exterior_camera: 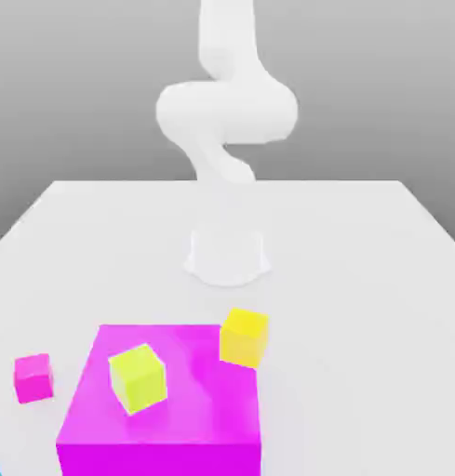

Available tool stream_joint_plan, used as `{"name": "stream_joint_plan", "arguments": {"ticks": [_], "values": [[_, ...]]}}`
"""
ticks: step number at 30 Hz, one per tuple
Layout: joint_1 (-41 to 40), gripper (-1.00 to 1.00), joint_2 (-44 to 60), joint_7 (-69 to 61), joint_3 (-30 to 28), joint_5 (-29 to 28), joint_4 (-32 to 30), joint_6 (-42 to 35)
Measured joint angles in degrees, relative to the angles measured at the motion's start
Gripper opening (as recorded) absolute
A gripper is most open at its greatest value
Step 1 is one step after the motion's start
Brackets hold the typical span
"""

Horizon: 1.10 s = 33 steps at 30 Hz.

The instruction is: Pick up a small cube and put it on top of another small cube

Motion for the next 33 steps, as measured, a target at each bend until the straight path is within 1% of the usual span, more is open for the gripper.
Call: {"name": "stream_joint_plan", "arguments": {"ticks": [10,18,33], "values": [[-3.30,0.00,21.05,0.94,-5.12,1.23,4.22,3.82],[-6.67,0.00,37.72,0.28,-9.16,4.18,7.55,6.77],[-16.18,0.00,69.25,-1.76,-11.64,10.93,13.90,12.48]]}}
